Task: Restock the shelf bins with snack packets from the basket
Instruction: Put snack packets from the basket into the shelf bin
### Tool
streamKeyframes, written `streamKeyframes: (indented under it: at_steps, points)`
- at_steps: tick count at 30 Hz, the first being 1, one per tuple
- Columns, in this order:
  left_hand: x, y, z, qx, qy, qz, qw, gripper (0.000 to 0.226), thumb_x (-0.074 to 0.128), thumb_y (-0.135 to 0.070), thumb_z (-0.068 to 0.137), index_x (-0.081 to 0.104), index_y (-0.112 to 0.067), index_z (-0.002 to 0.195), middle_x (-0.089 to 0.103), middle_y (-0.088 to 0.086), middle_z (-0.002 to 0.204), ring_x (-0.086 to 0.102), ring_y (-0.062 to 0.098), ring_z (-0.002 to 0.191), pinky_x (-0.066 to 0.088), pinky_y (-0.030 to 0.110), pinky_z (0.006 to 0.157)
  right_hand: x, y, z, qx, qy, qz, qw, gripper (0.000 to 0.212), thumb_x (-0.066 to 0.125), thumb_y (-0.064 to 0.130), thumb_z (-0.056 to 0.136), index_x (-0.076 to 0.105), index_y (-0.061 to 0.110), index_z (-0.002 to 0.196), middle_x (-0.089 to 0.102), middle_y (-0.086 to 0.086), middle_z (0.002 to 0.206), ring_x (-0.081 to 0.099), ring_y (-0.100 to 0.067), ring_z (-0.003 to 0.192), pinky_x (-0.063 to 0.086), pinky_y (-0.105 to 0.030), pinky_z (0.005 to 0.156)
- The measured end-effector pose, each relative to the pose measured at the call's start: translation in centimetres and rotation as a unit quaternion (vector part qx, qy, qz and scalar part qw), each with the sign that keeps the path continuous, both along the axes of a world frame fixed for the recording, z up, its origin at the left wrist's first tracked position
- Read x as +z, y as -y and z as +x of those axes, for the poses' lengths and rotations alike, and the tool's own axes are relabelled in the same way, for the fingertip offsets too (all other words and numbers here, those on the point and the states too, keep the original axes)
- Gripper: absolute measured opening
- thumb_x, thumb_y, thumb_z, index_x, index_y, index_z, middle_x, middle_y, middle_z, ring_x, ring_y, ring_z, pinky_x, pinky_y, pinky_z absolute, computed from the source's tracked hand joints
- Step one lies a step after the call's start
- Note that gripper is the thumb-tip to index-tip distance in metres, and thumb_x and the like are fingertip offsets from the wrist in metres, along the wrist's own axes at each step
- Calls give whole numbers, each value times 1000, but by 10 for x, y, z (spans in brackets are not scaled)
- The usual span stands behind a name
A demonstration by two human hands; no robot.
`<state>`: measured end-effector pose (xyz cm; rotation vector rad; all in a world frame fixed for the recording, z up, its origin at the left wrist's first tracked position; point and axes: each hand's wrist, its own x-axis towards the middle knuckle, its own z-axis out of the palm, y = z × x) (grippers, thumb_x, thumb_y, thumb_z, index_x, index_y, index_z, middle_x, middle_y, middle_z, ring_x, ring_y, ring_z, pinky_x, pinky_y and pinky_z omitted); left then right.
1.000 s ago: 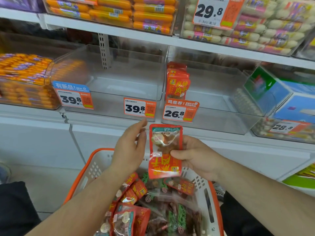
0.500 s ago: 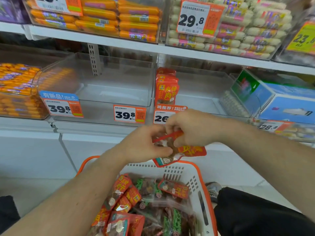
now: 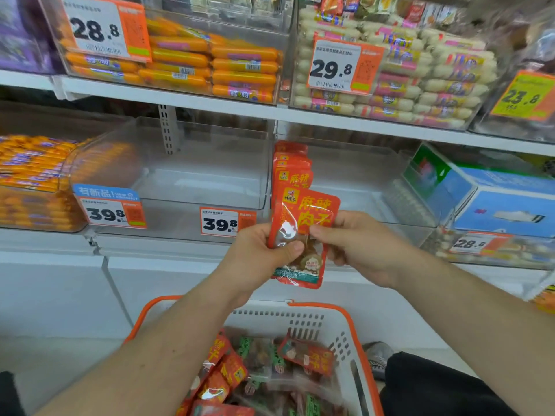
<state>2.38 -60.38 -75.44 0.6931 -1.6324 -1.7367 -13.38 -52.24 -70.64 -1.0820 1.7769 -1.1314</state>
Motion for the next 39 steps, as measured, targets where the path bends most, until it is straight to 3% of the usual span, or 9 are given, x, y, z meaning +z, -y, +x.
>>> streamKeyframes:
  at_steps: [4,7,10,13,14,16,19,25,39]
  points:
    - [8,-1,-4,4,31,-49,998,8,70,-11,88,73,-17,92,76,3,88,73,22,86,59,34,77,-10,5,-1,-23,118,4,993,3,65,17,92,68,16,92,60,-5,75,38,-11,54,28,-26,54]
    - [17,5,-3,55,67,-192,978,21,62,-34,93,70,-26,76,71,-16,71,68,2,71,50,21,65,-3,6,-1,-31,140,-32,989,10,65,12,90,65,16,81,58,-1,63,35,-11,54,25,-26,53]
    - [24,28,-1,203,48,-342,916,37,42,-47,91,68,-24,77,61,-16,69,56,2,69,44,24,62,23,6,-8,-68,3,-168,983,19,67,3,87,64,17,74,58,9,53,41,-4,45,33,-20,49]
    - [17,59,-8,261,166,-403,861,39,45,-38,95,69,-14,114,69,-3,107,61,16,101,49,35,89,47,15,-24,-84,-107,-263,955,23,71,2,85,68,24,79,66,11,63,52,1,52,42,-14,56]
    - [12,66,-11,248,205,-401,857,36,47,-36,97,67,-14,117,69,1,110,62,21,103,48,37,92,47,22,-31,-88,-131,-259,953,24,72,3,85,68,26,80,67,12,66,55,2,56,44,-15,59]
    - [-1,70,-17,223,249,-416,846,30,47,-37,98,70,-18,101,71,0,87,65,25,83,49,37,83,41,41,-46,-96,-160,-215,959,22,74,7,85,69,28,79,70,9,75,59,-1,64,47,-22,67]
    - [-10,72,-22,254,230,-455,822,35,46,-40,91,69,-18,76,64,-3,59,53,21,54,49,34,69,23,70,-62,-96,-163,-116,975,14,74,10,85,71,23,83,70,4,80,64,-11,73,52,-33,74]
    - [-7,73,-27,254,241,-394,850,21,60,-33,94,77,-21,96,75,-1,78,67,22,74,48,35,87,0,109,-61,-76,-135,-4,988,9,70,11,89,66,7,82,61,-3,68,54,-13,59,44,-21,50]
    - [-12,76,-30,292,219,-418,832,19,65,-32,92,79,-20,89,73,-1,70,64,21,61,53,39,78,-15,139,-61,-57,-139,106,983,18,63,29,95,65,11,94,71,-6,90,68,-21,78,53,-34,71]
